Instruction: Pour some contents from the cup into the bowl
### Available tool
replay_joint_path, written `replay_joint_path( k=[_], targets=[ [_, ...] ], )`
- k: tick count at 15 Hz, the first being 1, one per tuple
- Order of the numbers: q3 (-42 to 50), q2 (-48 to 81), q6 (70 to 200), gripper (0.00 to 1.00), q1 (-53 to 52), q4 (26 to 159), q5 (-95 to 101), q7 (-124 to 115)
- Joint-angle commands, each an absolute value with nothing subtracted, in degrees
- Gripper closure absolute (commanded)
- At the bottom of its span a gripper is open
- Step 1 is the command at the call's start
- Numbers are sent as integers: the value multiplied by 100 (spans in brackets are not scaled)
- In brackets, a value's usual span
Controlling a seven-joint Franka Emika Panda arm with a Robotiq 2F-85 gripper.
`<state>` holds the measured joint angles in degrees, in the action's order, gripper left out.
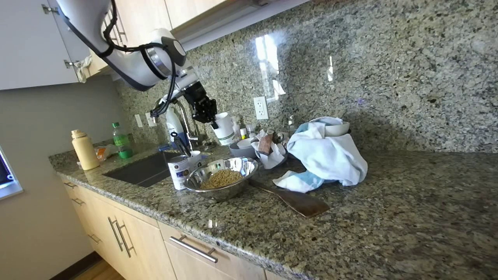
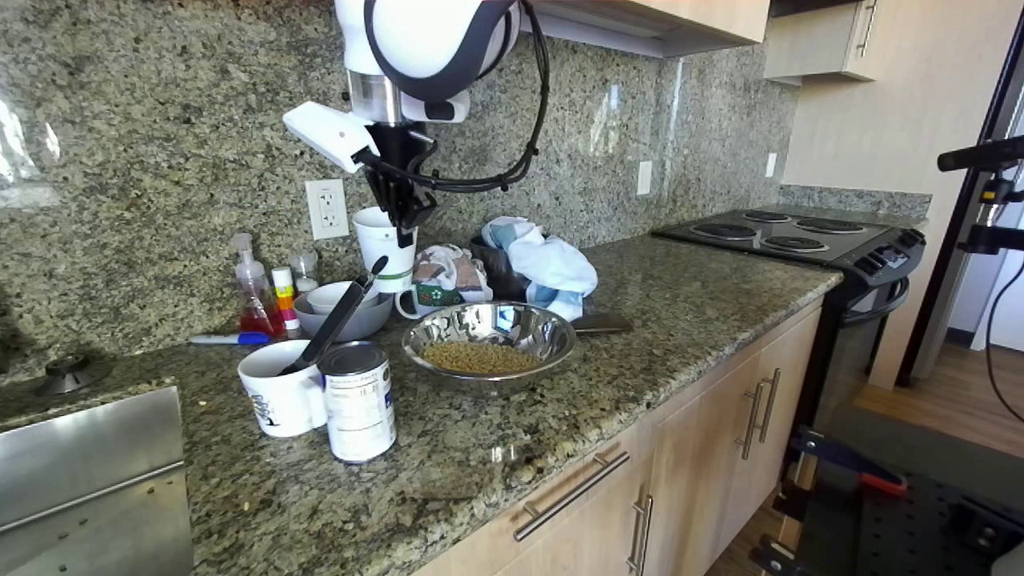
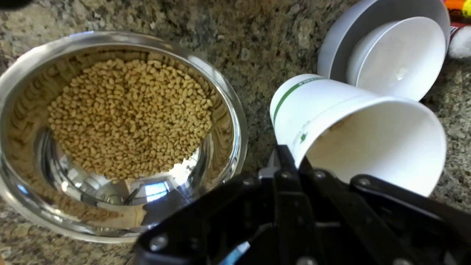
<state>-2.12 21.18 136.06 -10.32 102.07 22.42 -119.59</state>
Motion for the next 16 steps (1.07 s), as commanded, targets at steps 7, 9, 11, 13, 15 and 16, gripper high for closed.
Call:
replay_joint_path(
  k=[7,9,11,13,15,16],
  targets=[
    [-196,2068,13889,99,-1213,10250,1513,-11531],
    [-196,2113,13812,99,-1249,10204,1445,-11417],
    [-194,2171,13754,99,-1275,10167,1402,-11310],
    [-185,2236,13718,99,-1296,10145,1375,-11205],
    [-177,2301,13719,99,-1306,10135,1355,-11138],
    [-179,2344,13710,99,-1308,10124,1347,-11085]
  ],
)
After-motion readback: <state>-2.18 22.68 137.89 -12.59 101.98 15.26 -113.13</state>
